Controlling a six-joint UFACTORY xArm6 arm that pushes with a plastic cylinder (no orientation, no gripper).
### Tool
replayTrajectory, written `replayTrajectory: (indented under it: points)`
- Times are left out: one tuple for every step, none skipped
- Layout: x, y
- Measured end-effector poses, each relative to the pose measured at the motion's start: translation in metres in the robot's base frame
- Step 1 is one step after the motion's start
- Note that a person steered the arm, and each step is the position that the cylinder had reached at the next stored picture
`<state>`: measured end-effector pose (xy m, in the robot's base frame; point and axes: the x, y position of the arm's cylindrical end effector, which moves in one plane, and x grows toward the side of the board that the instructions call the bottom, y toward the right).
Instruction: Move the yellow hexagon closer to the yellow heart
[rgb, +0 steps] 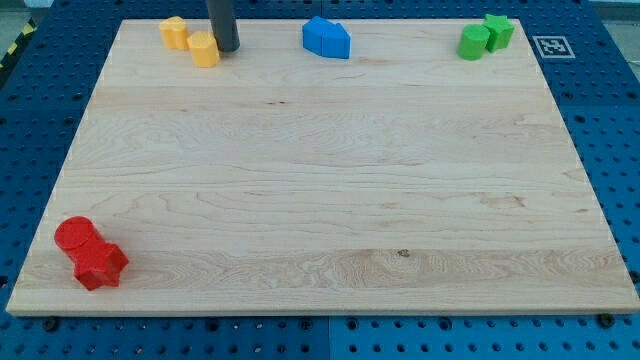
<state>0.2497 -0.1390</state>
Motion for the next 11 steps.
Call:
replayTrajectory:
  points:
    - [0.0, -0.004]
    - [0.0, -0.009]
    - [0.013, -0.007]
    - [0.102, 0.03]
    - [0.164, 0.053]
    - [0.173, 0.054]
    - [0.154, 0.034]
    - [0.105, 0.002]
    - [0.057, -0.018]
    - [0.052, -0.018]
    - [0.046, -0.019]
